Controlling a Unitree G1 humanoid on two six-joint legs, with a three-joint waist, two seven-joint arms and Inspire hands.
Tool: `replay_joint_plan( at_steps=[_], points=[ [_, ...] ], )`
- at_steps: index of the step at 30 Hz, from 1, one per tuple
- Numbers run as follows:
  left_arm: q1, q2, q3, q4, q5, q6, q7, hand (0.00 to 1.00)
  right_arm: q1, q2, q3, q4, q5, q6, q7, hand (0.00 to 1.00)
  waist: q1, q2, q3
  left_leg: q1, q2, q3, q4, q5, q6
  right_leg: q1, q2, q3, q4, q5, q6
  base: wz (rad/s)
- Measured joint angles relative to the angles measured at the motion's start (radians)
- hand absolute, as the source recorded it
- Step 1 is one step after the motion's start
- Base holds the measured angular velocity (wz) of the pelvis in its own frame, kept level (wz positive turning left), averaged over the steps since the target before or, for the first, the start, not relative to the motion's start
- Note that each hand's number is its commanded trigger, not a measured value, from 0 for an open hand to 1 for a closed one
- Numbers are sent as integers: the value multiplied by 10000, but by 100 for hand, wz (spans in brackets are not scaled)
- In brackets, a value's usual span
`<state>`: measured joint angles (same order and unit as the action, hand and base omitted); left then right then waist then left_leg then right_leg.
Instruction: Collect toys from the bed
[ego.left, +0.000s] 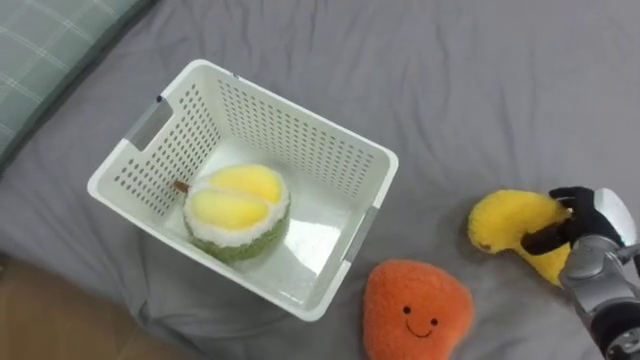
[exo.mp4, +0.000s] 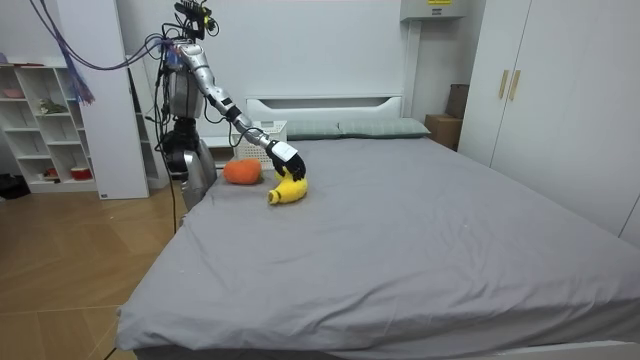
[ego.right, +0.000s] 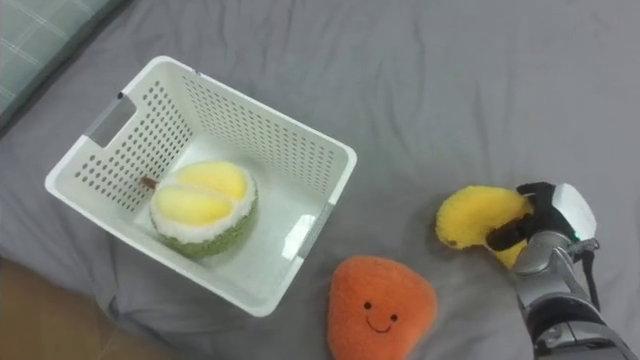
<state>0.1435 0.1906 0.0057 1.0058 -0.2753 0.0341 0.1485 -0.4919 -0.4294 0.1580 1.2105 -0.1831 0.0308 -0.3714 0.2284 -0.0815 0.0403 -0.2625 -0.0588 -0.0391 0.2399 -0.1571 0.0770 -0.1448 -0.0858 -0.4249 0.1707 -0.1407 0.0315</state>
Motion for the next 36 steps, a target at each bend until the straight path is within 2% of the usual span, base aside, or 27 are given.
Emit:
replay_joint_plan(
  at_steps=[7, 12, 15, 18, 21, 25, 30, 31, 33, 36],
  points=[
    [6, -2, -4, -574, 1, -103, -10, 0, 3, -8, 1, -41, -138, 0, 120, 100, -9, 1, -4, 112, 0, 45, -13, 0, 1, 87, -19, 10, 2, -5, 3, 0],
    [123, -1, 7, -498, -25, -155, -33, 0, 222, -7, -274, -310, -353, -78, 264, 100, -239, 44, -31, 595, -22, -43, -102, 0, 2, 570, -25, -68, -30, -10, 13, 4],
    [513, -4, 202, -489, 99, -152, -41, 0, 830, -7, -330, -1281, -257, -106, 260, 100, -354, 37, -131, 1026, -17, 1, -252, -1, 2, 932, -22, -84, -47, -17, 23, -5],
    [668, 10, 432, -450, 129, -154, -42, 0, 1108, -8, -331, -1231, -231, -106, 262, 100, -402, 18, -232, 1457, -15, 30, -351, 0, 4, 1321, -31, -144, -65, -23, 33, 0],
    [826, 15, 613, -445, 114, -154, -75, 0, 1343, -7, -361, -1239, -270, -100, 269, 100, -558, -16, -269, 1718, -30, -17, -335, -2, 9, 1632, -46, -205, -46, -28, 41, 4],
    [1177, 15, 770, -502, 117, -154, -98, 0, 1721, -8, -871, -1291, -320, -76, 262, 100, -603, -74, -372, 1999, -58, -53, -315, -5, 13, 1938, -65, -239, -21, -39, 59, 3],
    [1561, 16, 817, -634, 145, -155, -96, 0, 2203, -7, -1116, -1384, -195, -75, 251, 100, -696, -25, -381, 2441, -97, -161, -330, -22, 24, 2433, -76, -249, -27, -66, 93, 3],
    [1631, 17, 817, -633, 136, -155, -96, 0, 2326, -7, -1120, -1664, -196, -75, 251, 100, -703, 23, -371, 2506, -99, -156, -331, -10, 13, 2484, -76, -196, -15, -69, 88, 0],
    [1780, 18, 854, -644, 126, -155, -96, 0, 2479, -9, -1133, -2576, -195, -77, 247, 100, -895, 103, -417, 2546, -121, -140, -334, 26, -4, 2514, -113, -172, 3, -124, 38, 0],
    [1760, 60, 1204, -647, 269, -164, -78, 0, 2589, -30, -1172, -3956, -277, -65, 244, 100, -979, 82, -424, 2601, -88, -18, -376, 79, -21, 2519, -162, -129, 44, -196, -3, -1]
  ],
)
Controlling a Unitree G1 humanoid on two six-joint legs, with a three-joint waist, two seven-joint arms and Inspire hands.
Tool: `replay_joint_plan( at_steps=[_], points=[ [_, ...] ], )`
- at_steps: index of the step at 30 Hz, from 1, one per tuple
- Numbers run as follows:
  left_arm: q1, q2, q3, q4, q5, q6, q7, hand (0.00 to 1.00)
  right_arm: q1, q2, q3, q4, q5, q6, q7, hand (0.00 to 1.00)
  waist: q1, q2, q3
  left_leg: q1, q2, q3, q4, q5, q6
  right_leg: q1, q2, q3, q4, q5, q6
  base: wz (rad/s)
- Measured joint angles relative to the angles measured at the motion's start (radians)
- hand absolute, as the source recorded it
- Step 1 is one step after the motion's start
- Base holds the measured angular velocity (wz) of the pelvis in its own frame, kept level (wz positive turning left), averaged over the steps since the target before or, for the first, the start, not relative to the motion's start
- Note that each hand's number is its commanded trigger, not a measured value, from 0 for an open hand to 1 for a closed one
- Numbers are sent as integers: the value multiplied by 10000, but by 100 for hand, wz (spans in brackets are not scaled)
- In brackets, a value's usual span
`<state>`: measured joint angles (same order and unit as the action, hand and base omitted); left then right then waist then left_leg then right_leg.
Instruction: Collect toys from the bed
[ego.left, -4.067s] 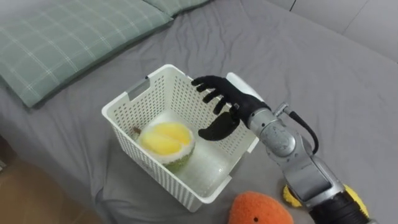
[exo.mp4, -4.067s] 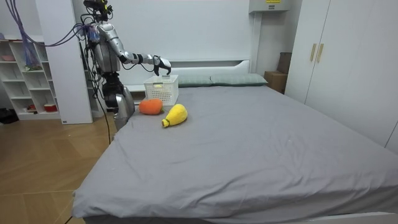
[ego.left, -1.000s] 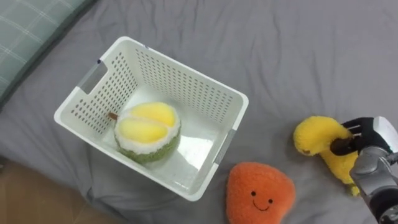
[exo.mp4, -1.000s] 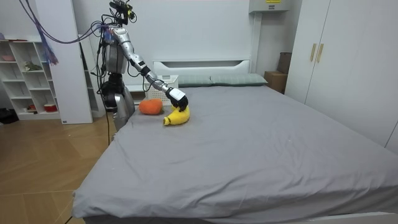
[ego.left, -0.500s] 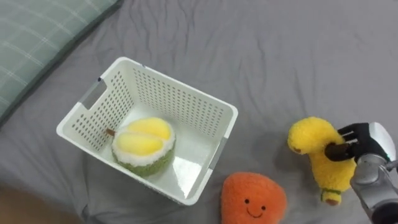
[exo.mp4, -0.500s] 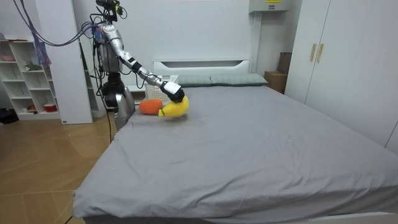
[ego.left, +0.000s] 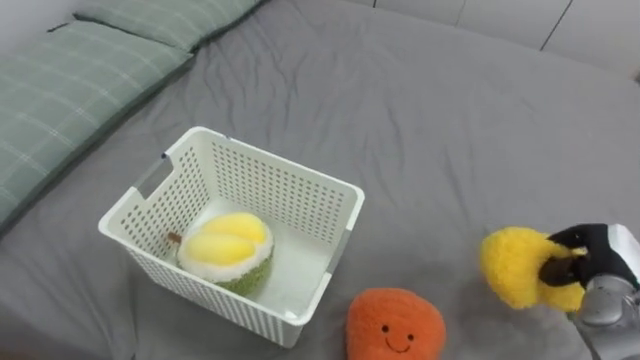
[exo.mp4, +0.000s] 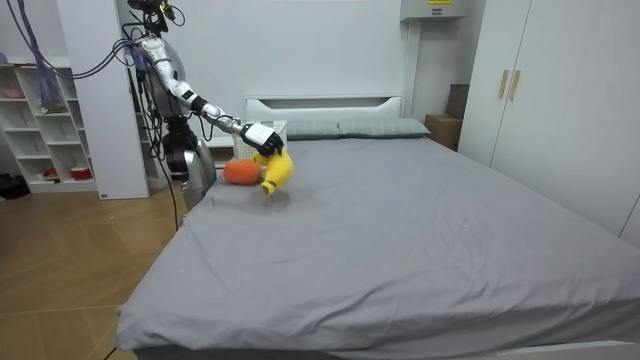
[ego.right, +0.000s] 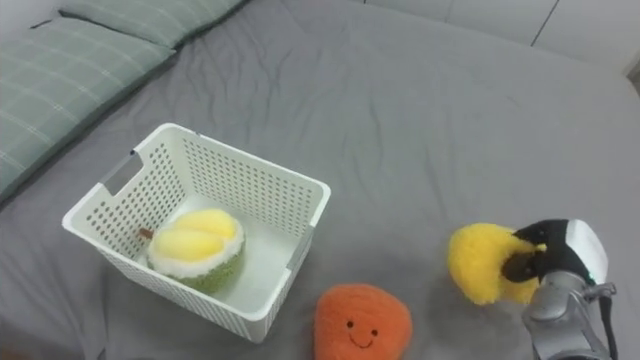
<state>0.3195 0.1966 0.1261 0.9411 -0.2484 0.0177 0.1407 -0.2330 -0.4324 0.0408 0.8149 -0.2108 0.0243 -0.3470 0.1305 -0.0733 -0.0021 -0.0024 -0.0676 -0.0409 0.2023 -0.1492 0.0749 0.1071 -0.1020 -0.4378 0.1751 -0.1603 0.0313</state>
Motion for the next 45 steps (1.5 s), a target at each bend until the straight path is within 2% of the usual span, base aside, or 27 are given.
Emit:
replay_joint_plan(
  at_steps=[3, 6, 9, 11, 15, 18, 20, 25, 29, 30, 32, 33, 35, 37, 38, 40, 41, 44, 45],
  points=[
    [-38, 27, 191, -20, 375, -6, 11, 0, 494, 0, -95, -2135, -378, 8, 6, 100, -24, -47, 29, 90, 16, 37, -41, 21, -20, 72, 16, -18, -32, -27, -7, -3],
    [-210, 20, 133, -99, 626, -20, 11, 0, 588, 1, -94, -4341, -427, -99, 72, 100, -105, -159, 114, 137, 24, 120, -57, 10, -27, 111, 110, 87, -106, -34, -4, -2],
    [-461, -8, 135, -107, 626, -26, 10, 0, 587, 1, -79, -5828, -533, -124, 402, 100, -12, -180, 123, 135, 27, 106, -74, -9, -16, 88, 117, 160, -102, -34, -3, -5],
    [-642, -8, 134, -223, 628, -27, 10, 0, 581, 1, -76, -6291, -557, -220, 463, 100, 38, -189, 117, 132, 25, 88, -71, -20, -14, 90, 110, 134, -89, -33, -2, 0],
    [-776, -31, 85, -380, 644, -28, 10, 0, 569, 11, 283, -7212, -551, -139, 932, 100, 177, -168, 114, 150, 29, 91, -134, -21, -13, 90, 105, 148, -48, -32, -1, 0],
    [-842, -141, 65, -406, 654, -23, 11, 0, 569, 46, 551, -7691, -565, -77, 1248, 100, 189, -176, 109, 161, 31, 97, -133, -22, -13, 93, 106, 168, -38, -29, -1, 0],
    [-831, -254, 48, -391, 675, -7, 7, 0, 569, 58, 700, -7954, -656, -8, 1610, 100, 426, -179, 111, 252, 30, 109, -159, -33, -14, 138, 110, 223, -31, -28, -2, -6],
    [-777, -265, 16, -212, 642, 23, 8, 0, 510, 92, 1390, -8296, -732, 232, 2087, 100, 967, -175, 116, 266, 32, 74, -158, -43, -19, 155, 110, 195, -14, -27, -3, 0],
    [-632, -276, -115, -137, 655, 277, 9, 0, 60, 689, 2165, -8308, -1262, 704, 2704, 100, 1264, -229, 134, 104, -5, -168, -112, -48, -24, 123, 93, -60, -31, -26, -1, 15],
    [-627, -292, -117, -108, 662, 279, 12, 0, -57, 982, 2247, -8308, -1432, 744, 2823, 100, 1335, -240, 137, 61, -13, -219, -74, -48, -27, 121, 95, -126, -43, -26, 0, 20],
    [-604, -302, -117, -58, 665, 272, 14, 0, -246, 1214, 2507, -8302, -1526, 759, 2875, 100, 1579, -229, 148, -21, -26, -299, -11, -49, -28, 123, 82, -303, -49, -24, 3, 17],
    [-601, -301, -107, -52, 674, 273, 16, 0, -299, 1247, 2577, -8304, -1548, 755, 2925, 100, 1657, -231, 149, -63, -41, -355, 24, -48, -28, 122, 71, -337, -49, -24, 3, 21],
    [-612, -296, -93, -50, 982, 272, 16, 0, -428, 1321, 2795, -8303, -1579, 771, 3075, 100, 2029, -245, 151, -177, -119, -573, 80, -43, -20, 115, 27, -558, -52, -28, 12, 26],
    [-632, -287, -38, -50, 1153, 285, 15, 0, -530, 1413, 2960, -8269, -1523, 775, 3150, 100, 2134, -291, 170, -262, -170, -724, 135, -25, -14, 100, 16, -616, -55, -23, 28, 22],
    [-645, -284, -19, -88, 1282, 354, 15, 0, -584, 1523, 3029, -8190, -1461, 776, 3195, 100, 2299, -287, 185, -299, -180, -768, 167, -13, -11, 81, 13, -615, -52, -17, 38, 18],
    [-672, -286, -24, -216, 1340, 491, 16, 0, -740, 1685, 3192, -7979, -1435, 776, 3308, 100, 2351, -330, 177, -436, -217, -906, 230, 15, -16, 24, 9, -663, -49, -17, 38, 22],
    [-718, -284, -60, -226, 1335, 516, 16, 0, -848, 1774, 3340, -7802, -1434, 787, 3401, 98, 2346, -345, 172, -487, -255, -1024, 231, 60, -20, 1, -1, -704, -49, -18, 41, 22],
    [-777, -282, -110, -342, 1321, 675, 17, 0, -900, 1987, 3664, -7418, -1431, 881, 3520, 22, 2362, -359, 171, -559, -306, -1150, 232, 125, -20, -13, -16, -776, -52, -20, 44, 17],
    [-776, -282, -99, -403, 1318, 695, 20, 0, -899, 2019, 3802, -7296, -1429, 971, 3585, 14, 2368, -360, 172, -568, -314, -1173, 232, 137, -19, -12, -20, -804, -52, -20, 44, 8]
  ],
)
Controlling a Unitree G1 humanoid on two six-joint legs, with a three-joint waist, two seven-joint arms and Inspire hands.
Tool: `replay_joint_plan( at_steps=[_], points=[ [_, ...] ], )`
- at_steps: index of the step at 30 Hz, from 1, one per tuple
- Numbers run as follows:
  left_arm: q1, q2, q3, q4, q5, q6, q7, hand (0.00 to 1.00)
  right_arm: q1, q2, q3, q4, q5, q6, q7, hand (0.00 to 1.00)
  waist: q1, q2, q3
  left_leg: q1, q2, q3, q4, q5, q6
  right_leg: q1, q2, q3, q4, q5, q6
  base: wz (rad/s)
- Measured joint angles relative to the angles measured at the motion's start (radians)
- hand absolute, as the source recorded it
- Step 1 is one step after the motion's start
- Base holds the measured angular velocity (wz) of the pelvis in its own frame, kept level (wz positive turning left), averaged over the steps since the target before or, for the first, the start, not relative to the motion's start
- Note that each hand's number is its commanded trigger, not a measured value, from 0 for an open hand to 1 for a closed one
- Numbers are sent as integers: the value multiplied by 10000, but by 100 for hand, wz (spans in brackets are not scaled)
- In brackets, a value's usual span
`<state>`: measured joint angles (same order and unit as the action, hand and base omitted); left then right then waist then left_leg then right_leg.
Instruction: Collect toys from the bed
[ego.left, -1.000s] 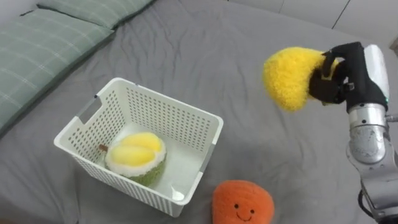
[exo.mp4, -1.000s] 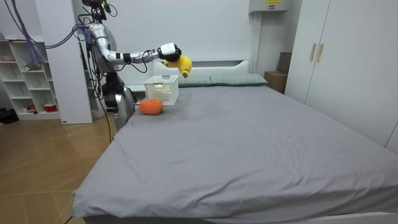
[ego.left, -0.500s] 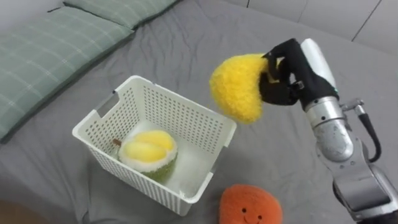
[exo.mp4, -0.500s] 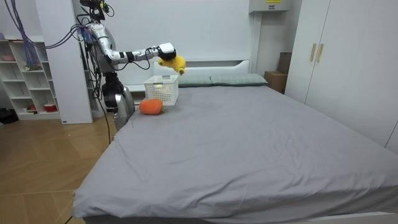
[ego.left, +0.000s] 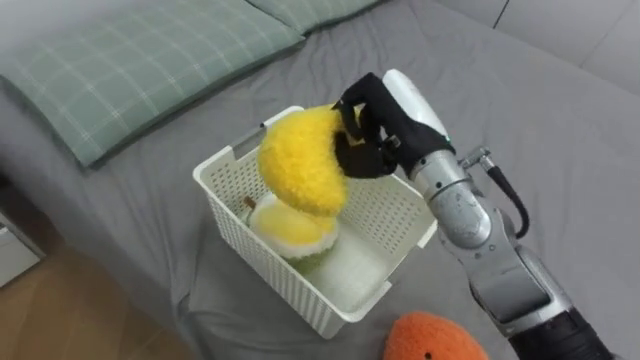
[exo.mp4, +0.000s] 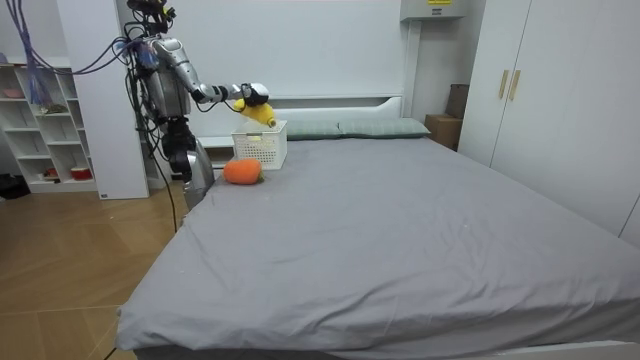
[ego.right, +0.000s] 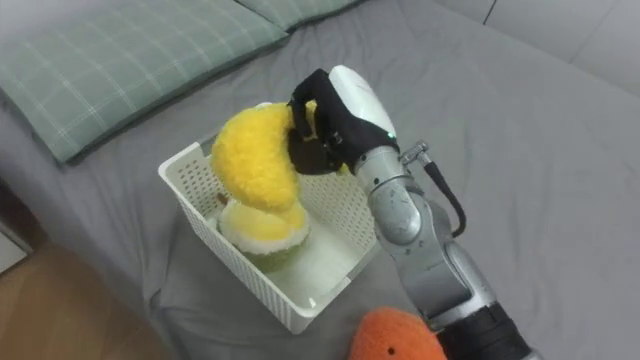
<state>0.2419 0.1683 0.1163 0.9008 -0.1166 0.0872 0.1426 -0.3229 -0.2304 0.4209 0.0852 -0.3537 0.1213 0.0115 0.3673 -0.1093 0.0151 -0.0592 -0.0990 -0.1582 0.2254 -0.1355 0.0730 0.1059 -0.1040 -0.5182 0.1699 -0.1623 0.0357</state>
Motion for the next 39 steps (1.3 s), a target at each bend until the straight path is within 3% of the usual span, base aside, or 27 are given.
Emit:
replay_joint_plan(
  at_steps=[1, 10, 18, 22, 29, 31, 36, 39],
  points=[
    [-14, 1, 6, -7, 0, 0, 1, 0, 0, 6, 34, 69, 12, 25, 39, 0, 14, 1, 2, -4, -3, -14, 0, 5, -1, 0, -3, -29, 1, 0, 0, 5],
    [-80, -35, 118, -3, -86, -2, 277, 0, 0, -17, 42, 769, 382, 69, -220, 0, 284, 8, 7, 0, 2, 12, -27, 11, -2, -25, -6, -18, -1, 1, 1, 0],
    [-82, -225, 386, -25, -93, -9, 499, 0, 1, -89, -34, 769, 164, 63, -241, 0, 198, 33, 22, 2, 12, 68, -28, 0, 5, -39, 9, 138, -6, 1, 1, -1],
    [-89, -220, 401, -37, -77, -34, 499, 0, 1, -433, -230, 769, -39, -11, -254, 0, 97, 19, 13, 22, 13, 125, -42, 2, 11, -45, 6, 255, -8, 5, 6, -3],
    [-73, -211, 416, -28, -94, -52, 459, 0, 2, -533, -582, 768, -435, -16, -451, 0, -318, 14, 7, 201, 55, 297, -130, 3, 15, -12, 7, 406, 0, 8, 9, -7],
    [-78, -223, 413, -28, -111, -63, 410, 0, 78, -531, -843, 768, -387, -226, -453, 0, -440, 31, 16, 200, 74, 393, -137, 0, 20, -26, 17, 506, -2, 12, 9, -14],
    [58, -228, 443, -31, -115, -87, 396, 0, 774, -579, -1811, 743, 214, -403, -648, 0, -775, 86, -5, 353, 152, 734, -134, -48, 84, -16, 20, 794, 23, 32, 32, -16],
    [92, -227, 473, -73, -104, -103, 404, 0, 1098, -650, -2642, 716, 902, -407, -707, 0, -1201, 274, -68, 449, 189, 995, -211, -76, 124, -38, 16, 1068, 42, 59, 52, -24]
  ],
)
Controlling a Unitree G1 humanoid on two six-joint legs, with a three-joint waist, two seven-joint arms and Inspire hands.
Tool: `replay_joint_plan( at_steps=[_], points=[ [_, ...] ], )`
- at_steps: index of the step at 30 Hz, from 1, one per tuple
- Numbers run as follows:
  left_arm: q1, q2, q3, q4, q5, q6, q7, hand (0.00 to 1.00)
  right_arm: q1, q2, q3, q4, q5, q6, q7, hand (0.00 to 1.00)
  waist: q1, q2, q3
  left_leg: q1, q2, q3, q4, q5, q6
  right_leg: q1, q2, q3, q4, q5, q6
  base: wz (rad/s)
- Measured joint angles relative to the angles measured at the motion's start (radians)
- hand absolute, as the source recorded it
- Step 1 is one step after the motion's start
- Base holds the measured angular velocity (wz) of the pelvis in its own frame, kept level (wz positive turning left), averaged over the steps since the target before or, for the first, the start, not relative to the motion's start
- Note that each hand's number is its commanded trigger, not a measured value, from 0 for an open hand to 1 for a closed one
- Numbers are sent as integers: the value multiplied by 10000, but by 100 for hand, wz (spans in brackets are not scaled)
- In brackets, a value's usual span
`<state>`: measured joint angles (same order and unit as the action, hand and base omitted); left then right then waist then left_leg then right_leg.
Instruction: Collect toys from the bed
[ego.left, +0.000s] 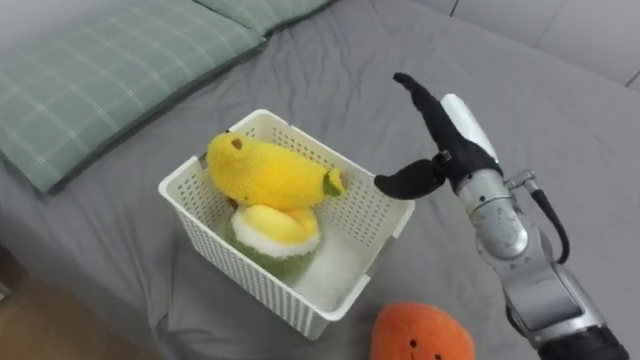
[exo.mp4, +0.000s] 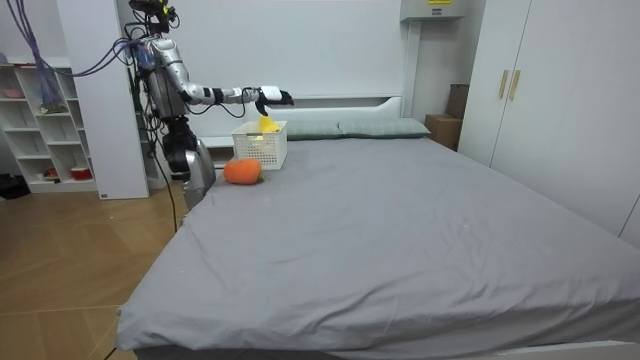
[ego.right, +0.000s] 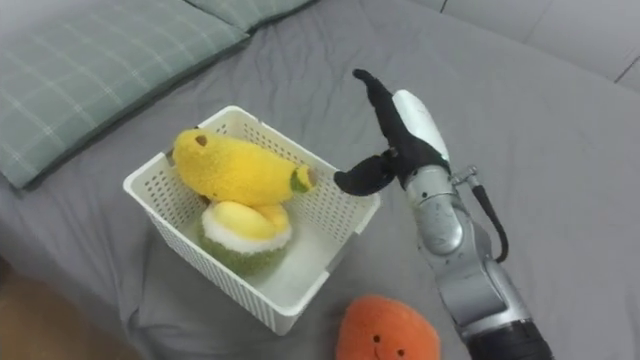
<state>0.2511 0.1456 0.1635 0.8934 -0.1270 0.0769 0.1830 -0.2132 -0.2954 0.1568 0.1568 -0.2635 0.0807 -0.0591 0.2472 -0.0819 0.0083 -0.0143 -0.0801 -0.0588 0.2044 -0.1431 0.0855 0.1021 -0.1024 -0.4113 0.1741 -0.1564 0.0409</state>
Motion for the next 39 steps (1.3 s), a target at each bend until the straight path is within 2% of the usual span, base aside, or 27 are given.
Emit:
replay_joint_plan(
  at_steps=[3, 6, 9, 13, 16, 22, 28, 31, 32, 35, 37, 39],
  points=[
    [78, -15, 371, 3, 7, -164, 23, 0, 596, -11, -682, -3, 318, -238, -255, 0, -294, 84, -45, 366, 43, 308, -240, -14, 24, 155, 19, 315, -47, 10, 18, -30],
    [211, -44, 537, 14, 40, -179, 19, 0, 1170, -36, -1230, -5, 299, -265, -315, 0, -682, 173, -90, 471, 83, 565, -343, -45, 50, 101, 29, 583, -28, 21, 36, -28],
    [314, -46, 543, 24, 18, -184, 9, 0, 1574, -71, -1607, -2, 407, -259, -441, 0, -1117, 227, -76, 607, 139, 823, -374, -115, 62, 112, 63, 839, 15, 29, 41, -27],
    [285, -79, 542, 69, 33, -187, -114, 0, 2045, -63, -1895, 1, 398, -244, -547, 0, -1396, 244, -70, 701, 187, 1028, -353, -208, 51, 96, 113, 1093, 28, 29, 41, -21],
    [240, -85, 491, 69, 29, -187, -246, 0, 2242, -43, -1876, 1, 409, -241, -477, 0, -1602, 243, -70, 713, 195, 1042, -328, -251, 51, 105, 128, 1106, 28, 29, 41, -6],
    [121, -82, 273, 114, -5, -177, -407, 0, 2421, 9, -1481, 710, 408, -158, -171, 0, -1606, 224, -64, 735, 202, 1044, -335, -269, 50, 151, 143, 1128, -26, 30, 43, 1],
    [0, -111, -55, 139, 84, -180, -631, 0, 2495, 266, -272, 1526, -68, -140, 791, 0, -1509, 211, -65, 518, 205, 983, -246, -290, 49, 14, 144, 1057, -26, 34, 43, 3],
    [-133, -111, -123, 105, 94, -180, -752, 0, 2490, 312, 79, 2255, -402, -63, 1218, 0, -1196, 176, -66, 518, 203, 978, -238, -296, 56, 22, 141, 998, -28, 34, 45, 0],
    [-146, -112, -145, 94, 55, -180, -776, 0, 2498, 325, 313, 2437, -408, 81, 1364, 0, -1064, 169, -65, 516, 205, 964, -212, -314, 57, 35, 144, 981, -30, 34, 45, 0],
    [-152, -113, -249, 69, 39, -172, -773, 0, 2503, 394, 876, 2587, -604, 300, 1929, 0, -1023, 120, -36, 330, 188, 783, -14, -372, 59, 23, 133, 783, -36, 33, 46, 16],
    [-150, -116, -284, 65, 38, -171, -765, 0, 2502, 464, 1005, 2603, -815, 314, 2260, 0, -969, 85, -32, 257, 185, 735, 36, -387, 62, -2, 136, 759, -37, 33, 47, 11],
    [-151, -118, -297, 87, 37, -167, -751, 0, 2501, 639, 1049, 2780, -997, 319, 2444, 0, -735, 24, -14, 245, 174, 691, 39, -393, 56, 0, 141, 723, -44, 33, 47, 5]
  ],
)
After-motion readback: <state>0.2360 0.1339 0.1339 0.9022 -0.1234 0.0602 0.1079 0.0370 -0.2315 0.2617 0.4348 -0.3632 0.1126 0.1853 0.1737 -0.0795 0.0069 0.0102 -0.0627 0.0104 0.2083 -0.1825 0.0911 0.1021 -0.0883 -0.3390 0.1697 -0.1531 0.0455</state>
